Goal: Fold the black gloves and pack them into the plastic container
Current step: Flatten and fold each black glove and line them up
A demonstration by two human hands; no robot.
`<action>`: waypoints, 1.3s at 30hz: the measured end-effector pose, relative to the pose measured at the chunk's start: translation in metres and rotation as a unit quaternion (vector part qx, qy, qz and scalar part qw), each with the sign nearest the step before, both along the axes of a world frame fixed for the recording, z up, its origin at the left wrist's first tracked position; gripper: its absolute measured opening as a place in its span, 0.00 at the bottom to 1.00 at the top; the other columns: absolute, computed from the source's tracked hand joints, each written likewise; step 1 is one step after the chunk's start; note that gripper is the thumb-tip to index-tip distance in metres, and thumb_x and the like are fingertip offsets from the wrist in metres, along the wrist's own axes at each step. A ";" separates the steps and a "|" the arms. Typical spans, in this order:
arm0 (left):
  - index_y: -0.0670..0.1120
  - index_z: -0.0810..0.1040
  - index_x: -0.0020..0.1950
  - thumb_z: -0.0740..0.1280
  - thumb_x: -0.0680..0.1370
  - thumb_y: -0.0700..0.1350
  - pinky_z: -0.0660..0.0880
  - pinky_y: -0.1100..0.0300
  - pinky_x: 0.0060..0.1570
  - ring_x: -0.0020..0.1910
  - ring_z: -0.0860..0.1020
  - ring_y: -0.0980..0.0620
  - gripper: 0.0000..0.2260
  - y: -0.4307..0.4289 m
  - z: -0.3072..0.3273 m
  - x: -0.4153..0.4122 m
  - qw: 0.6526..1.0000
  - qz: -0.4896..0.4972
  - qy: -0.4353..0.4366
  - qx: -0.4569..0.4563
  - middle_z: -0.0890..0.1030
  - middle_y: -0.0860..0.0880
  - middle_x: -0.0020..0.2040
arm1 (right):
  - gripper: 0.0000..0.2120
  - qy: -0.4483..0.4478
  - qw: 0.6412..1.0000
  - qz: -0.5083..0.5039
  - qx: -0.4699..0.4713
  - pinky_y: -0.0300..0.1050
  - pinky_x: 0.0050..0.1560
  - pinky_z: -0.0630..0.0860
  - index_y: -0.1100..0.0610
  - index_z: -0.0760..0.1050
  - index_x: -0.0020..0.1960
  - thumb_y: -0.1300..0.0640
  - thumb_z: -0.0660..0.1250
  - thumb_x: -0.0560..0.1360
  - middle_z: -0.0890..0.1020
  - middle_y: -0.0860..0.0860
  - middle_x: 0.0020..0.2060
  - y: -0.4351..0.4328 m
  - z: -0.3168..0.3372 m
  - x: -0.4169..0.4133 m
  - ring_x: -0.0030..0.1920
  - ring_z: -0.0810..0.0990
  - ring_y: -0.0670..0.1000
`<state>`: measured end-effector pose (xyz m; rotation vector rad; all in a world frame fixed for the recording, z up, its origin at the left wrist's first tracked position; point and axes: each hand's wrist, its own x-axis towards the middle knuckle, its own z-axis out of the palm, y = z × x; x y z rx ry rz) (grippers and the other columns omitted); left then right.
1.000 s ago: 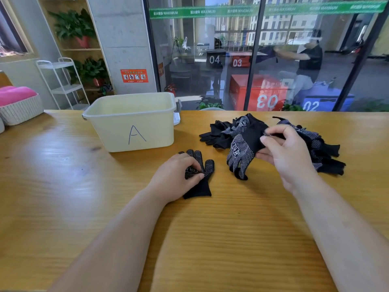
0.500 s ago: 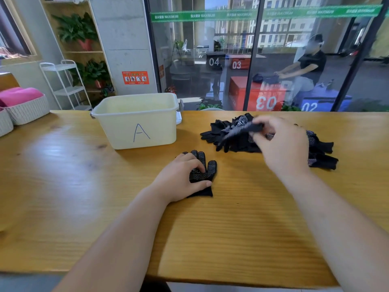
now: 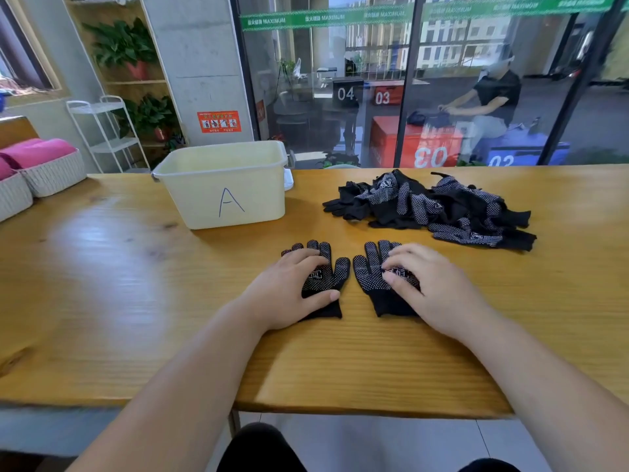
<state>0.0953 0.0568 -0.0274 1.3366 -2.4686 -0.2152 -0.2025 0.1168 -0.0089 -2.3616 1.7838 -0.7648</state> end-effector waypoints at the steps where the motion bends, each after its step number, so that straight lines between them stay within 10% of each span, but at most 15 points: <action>1: 0.59 0.65 0.82 0.58 0.79 0.76 0.63 0.48 0.80 0.83 0.60 0.55 0.36 0.001 0.000 0.000 1.000 0.005 -0.015 0.019 0.62 0.59 0.84 | 0.26 0.041 0.999 0.012 0.033 0.51 0.73 0.69 0.37 0.71 0.75 0.30 0.55 0.81 0.67 0.38 0.77 -0.001 -0.003 0.001 0.78 0.64 0.47; 6: 0.57 0.48 0.88 0.45 0.79 0.77 0.44 0.48 0.85 0.86 0.40 0.56 0.41 0.000 0.002 -0.004 0.991 0.000 -0.117 0.065 0.45 0.56 0.88 | 0.33 0.191 0.967 0.049 0.164 0.54 0.85 0.40 0.29 0.40 0.83 0.25 0.38 0.80 0.38 0.41 0.85 -0.003 -0.011 0.010 0.84 0.34 0.46; 16: 0.62 0.42 0.87 0.44 0.83 0.73 0.39 0.49 0.85 0.85 0.34 0.55 0.34 0.004 0.001 -0.013 0.985 -0.032 -0.155 0.063 0.38 0.57 0.87 | 0.35 0.222 0.958 0.031 0.178 0.54 0.84 0.38 0.38 0.34 0.84 0.29 0.40 0.83 0.32 0.42 0.83 -0.010 -0.009 0.032 0.83 0.30 0.46; 23: 0.65 0.56 0.85 0.51 0.83 0.72 0.47 0.49 0.85 0.86 0.44 0.57 0.31 0.000 0.008 0.004 0.998 -0.033 -0.034 0.037 0.52 0.59 0.87 | 0.28 0.085 0.991 0.051 0.090 0.50 0.85 0.45 0.36 0.48 0.85 0.36 0.45 0.86 0.44 0.38 0.85 -0.008 -0.007 0.032 0.84 0.38 0.41; 32: 0.65 0.82 0.66 0.71 0.78 0.68 0.72 0.53 0.69 0.67 0.71 0.54 0.18 0.013 0.013 0.028 0.997 -0.053 0.057 -0.008 0.74 0.64 0.62 | 0.22 0.056 0.992 0.092 0.065 0.51 0.81 0.61 0.34 0.71 0.77 0.37 0.56 0.84 0.64 0.33 0.79 0.002 -0.011 0.011 0.81 0.57 0.40; 39: 0.59 0.85 0.49 0.80 0.74 0.59 0.77 0.57 0.52 0.53 0.79 0.53 0.09 0.019 0.014 0.028 0.991 -0.065 0.110 0.037 0.80 0.59 0.49 | 0.12 0.025 0.997 0.076 -0.005 0.51 0.59 0.75 0.39 0.83 0.61 0.46 0.65 0.81 0.75 0.34 0.55 0.002 -0.012 0.010 0.58 0.71 0.42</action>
